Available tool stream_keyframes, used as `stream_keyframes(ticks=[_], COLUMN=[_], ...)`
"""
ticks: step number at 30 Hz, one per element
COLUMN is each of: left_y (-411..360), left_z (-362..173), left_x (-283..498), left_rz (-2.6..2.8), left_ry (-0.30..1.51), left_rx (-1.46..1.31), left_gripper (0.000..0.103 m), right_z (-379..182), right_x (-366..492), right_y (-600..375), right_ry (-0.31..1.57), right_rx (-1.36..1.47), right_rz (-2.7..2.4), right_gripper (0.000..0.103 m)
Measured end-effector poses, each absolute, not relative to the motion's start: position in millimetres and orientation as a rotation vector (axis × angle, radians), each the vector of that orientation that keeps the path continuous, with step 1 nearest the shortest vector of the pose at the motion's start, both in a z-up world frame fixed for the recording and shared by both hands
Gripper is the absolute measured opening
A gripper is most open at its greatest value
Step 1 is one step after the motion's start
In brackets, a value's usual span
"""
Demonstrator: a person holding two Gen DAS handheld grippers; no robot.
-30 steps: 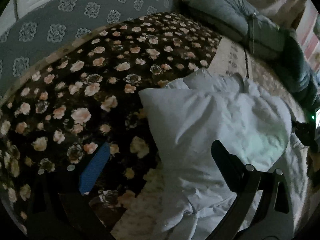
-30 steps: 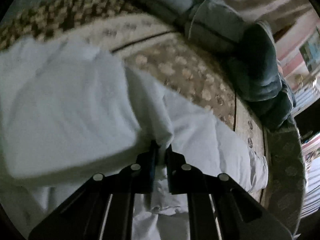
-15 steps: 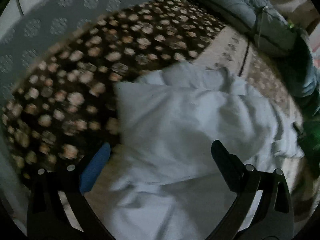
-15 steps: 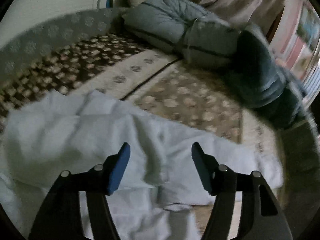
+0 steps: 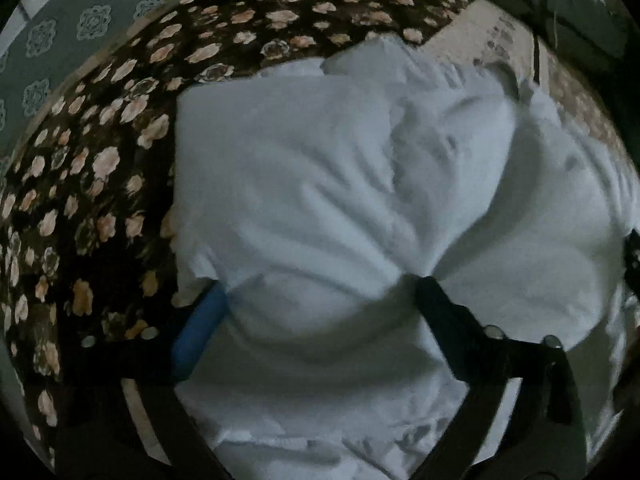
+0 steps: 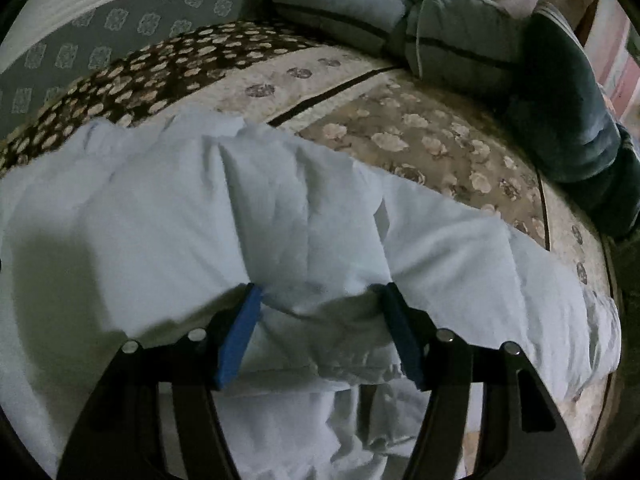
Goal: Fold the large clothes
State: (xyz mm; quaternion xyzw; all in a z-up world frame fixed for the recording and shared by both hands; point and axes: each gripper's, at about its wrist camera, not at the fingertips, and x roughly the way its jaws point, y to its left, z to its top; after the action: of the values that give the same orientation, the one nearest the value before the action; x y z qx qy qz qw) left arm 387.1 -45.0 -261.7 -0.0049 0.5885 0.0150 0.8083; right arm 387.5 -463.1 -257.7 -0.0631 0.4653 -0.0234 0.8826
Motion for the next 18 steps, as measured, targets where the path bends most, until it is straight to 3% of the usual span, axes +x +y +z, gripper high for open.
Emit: stream_keyframes(ticks=[5,8,11,18], left_y=[-39.1,-41.9,-48.1,-48.8], left_z=[-269.3,-272.3,-268.7,-224.7], left_x=[392.4,398.0,399.1,393.2], left_rz=[0.01,0.019,0.02,-0.009], left_ry=[1.287,1.29,1.283,1.136], left_rx=[-0.038,-0.022,0.044,0.11], left_gripper=[0.1,0.1,0.1,0.1], right_z=[-265.2,-269.6,-259.8,-193.1], right_x=[390.1,395.0,397.4,383.0], right_y=[-462.5,-467.6,-477.8,-437.4], right_ry=[0.972,1.001,1.033,0.83], right_rx=[-0.132,-0.108,-0.016,-0.148], right_rz=[-0.042,-0.077,-0.088,-0.064], right_gripper=[0.064,0.079,0.079,0.082])
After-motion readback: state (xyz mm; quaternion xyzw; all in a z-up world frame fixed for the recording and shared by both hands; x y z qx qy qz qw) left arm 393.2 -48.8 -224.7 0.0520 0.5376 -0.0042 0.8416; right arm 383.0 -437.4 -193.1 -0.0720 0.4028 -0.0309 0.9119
